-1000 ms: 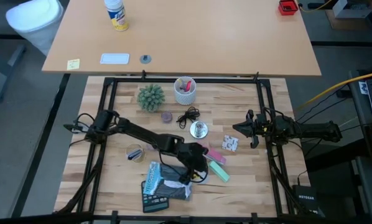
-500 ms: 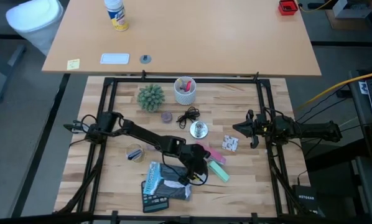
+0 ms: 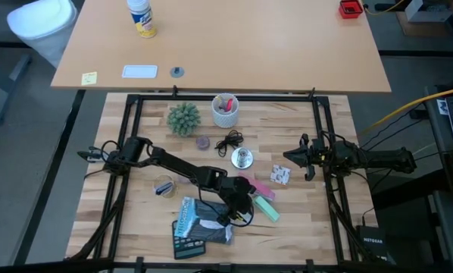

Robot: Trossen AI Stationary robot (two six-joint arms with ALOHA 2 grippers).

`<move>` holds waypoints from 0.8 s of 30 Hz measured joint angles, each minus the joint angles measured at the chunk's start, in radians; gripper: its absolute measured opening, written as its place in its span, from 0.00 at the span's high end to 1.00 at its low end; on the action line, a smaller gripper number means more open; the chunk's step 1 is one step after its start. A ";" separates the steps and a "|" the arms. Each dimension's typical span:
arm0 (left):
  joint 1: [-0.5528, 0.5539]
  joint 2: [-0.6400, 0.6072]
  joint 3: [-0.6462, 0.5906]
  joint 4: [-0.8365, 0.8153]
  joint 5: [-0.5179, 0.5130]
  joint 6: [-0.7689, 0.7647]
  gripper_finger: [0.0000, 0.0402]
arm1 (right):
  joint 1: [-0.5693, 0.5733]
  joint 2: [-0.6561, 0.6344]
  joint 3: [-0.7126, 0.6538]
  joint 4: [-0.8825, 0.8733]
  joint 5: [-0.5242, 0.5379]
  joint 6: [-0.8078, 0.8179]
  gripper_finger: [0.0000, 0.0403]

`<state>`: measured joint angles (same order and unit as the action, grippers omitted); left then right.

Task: Screw lightbulb
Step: Insert the lightbulb into the lamp

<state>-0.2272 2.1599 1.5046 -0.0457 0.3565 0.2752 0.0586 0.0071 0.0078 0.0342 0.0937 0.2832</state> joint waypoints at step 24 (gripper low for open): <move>0.064 0.004 0.001 -0.134 -0.226 -0.037 0.64 | 0.000 0.000 0.000 -0.004 -0.027 0.000 0.93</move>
<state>-0.1627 2.1635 1.5051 -0.1800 0.1307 0.2385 0.0586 0.0071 0.0078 0.0301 0.0669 0.2832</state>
